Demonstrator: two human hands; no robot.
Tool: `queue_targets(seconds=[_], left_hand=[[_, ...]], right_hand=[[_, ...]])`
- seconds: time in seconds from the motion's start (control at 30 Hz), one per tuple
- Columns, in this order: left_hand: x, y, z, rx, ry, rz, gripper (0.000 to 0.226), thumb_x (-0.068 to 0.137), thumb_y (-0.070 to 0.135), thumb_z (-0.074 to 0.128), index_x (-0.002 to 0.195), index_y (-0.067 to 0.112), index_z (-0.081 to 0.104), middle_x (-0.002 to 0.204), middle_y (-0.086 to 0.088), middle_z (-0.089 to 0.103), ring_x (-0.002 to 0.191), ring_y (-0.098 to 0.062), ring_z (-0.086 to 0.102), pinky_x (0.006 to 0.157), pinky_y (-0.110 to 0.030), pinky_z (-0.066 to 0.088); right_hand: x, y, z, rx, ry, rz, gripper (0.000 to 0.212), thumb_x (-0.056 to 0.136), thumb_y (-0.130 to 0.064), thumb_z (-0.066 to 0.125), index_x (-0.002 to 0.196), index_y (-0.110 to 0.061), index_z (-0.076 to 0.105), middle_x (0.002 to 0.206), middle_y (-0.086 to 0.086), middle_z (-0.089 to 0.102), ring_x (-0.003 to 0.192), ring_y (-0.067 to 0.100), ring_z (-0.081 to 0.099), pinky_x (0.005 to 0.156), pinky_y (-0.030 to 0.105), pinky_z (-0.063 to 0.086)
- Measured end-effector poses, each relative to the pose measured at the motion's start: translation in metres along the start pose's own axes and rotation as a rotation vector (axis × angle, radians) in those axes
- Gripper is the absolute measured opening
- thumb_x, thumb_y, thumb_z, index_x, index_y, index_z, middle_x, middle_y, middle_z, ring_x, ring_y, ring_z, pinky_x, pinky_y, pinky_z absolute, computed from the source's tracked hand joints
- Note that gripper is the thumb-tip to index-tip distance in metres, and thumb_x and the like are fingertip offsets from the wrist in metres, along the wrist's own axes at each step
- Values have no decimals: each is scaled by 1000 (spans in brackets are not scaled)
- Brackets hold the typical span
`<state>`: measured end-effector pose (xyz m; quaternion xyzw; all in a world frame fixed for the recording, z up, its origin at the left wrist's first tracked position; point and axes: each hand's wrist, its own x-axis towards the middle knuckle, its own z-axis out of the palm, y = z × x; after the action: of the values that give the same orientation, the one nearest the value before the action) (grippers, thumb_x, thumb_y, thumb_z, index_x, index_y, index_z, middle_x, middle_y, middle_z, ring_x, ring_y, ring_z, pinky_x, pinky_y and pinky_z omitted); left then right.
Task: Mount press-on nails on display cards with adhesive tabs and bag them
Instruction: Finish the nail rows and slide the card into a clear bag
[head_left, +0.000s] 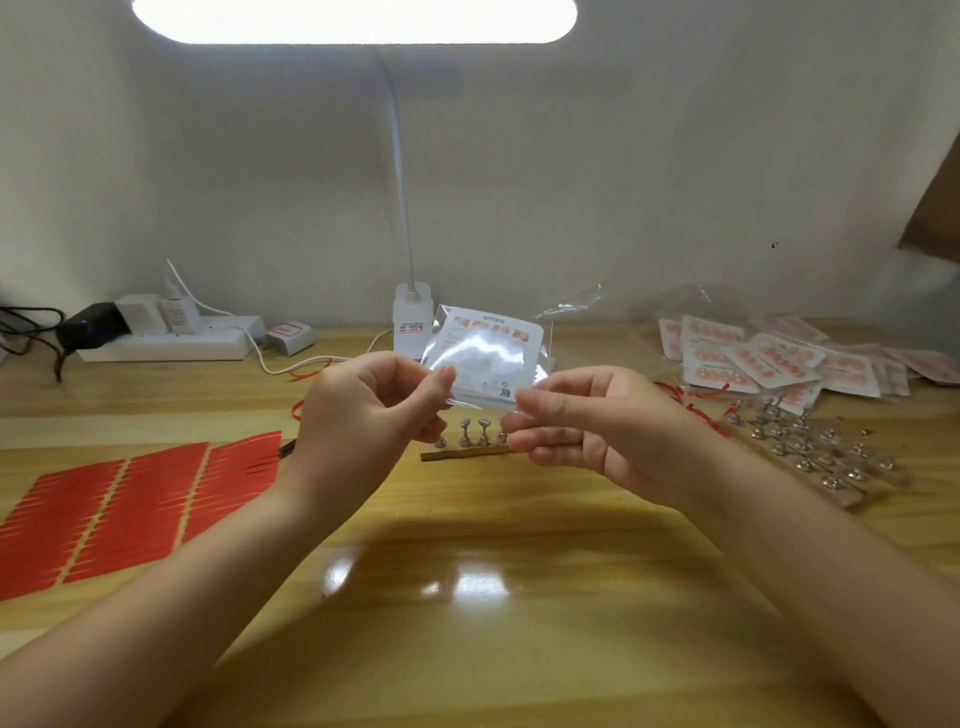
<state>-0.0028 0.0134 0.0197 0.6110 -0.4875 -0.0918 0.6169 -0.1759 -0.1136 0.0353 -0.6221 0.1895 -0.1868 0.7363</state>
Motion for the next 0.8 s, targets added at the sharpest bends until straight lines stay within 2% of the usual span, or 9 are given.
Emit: queue_targets(seconds=[0.17, 0.27, 0.37, 0.5, 0.57, 0.67, 0.8], left_hand=[[0, 1, 0, -23, -23, -18, 28, 78, 35, 70, 79, 7, 71, 68, -6, 71, 60, -19, 70, 58, -23, 57], [4, 1, -3, -149, -11, -121, 29, 69, 34, 76, 76, 6, 73, 72, -10, 73, 64, -23, 71, 58, -26, 57], [7, -1, -5, -247, -17, -209, 20, 63, 31, 80, 67, 12, 74, 74, -13, 73, 65, -23, 71, 59, -27, 57], [9, 0, -4, -320, -22, -270, 24, 56, 32, 82, 65, 12, 73, 75, -15, 72, 63, -21, 70, 58, -27, 57], [9, 2, -5, -323, -19, -275, 28, 58, 30, 81, 70, 7, 71, 75, -14, 72, 63, -20, 69, 57, -26, 56], [9, 4, -5, -329, -18, -286, 30, 61, 26, 78, 75, 2, 68, 74, -13, 72, 62, -20, 69, 56, -25, 56], [9, 4, -5, -334, -6, -302, 23, 63, 23, 78, 72, 4, 68, 71, -12, 72, 60, -19, 68, 54, -24, 55]], right_hand=[[1, 3, 0, -22, 52, -21, 33, 67, -14, 75, 96, -2, 68, 87, 16, 74, 72, 19, 73, 59, 24, 56], [0, 1, 0, -40, 74, -9, 41, 64, -14, 76, 102, 0, 67, 89, 15, 75, 73, 19, 73, 60, 24, 56], [-1, 0, 0, -20, 91, -4, 49, 63, -9, 77, 108, 3, 63, 91, 15, 75, 74, 20, 74, 62, 24, 57], [-1, -1, -1, -24, 74, 5, 39, 66, -9, 76, 103, 0, 67, 91, 14, 75, 75, 20, 73, 63, 23, 57], [-1, -1, 0, -24, 70, 10, 34, 69, -12, 75, 100, 0, 68, 89, 15, 75, 75, 20, 73, 61, 23, 56], [-1, -1, 0, -24, 69, 8, 33, 71, -13, 74, 100, 1, 67, 87, 15, 75, 75, 20, 73, 61, 23, 56], [0, 0, 1, -14, 61, 8, 35, 70, -14, 74, 101, 2, 66, 88, 16, 74, 76, 21, 74, 61, 24, 57]])
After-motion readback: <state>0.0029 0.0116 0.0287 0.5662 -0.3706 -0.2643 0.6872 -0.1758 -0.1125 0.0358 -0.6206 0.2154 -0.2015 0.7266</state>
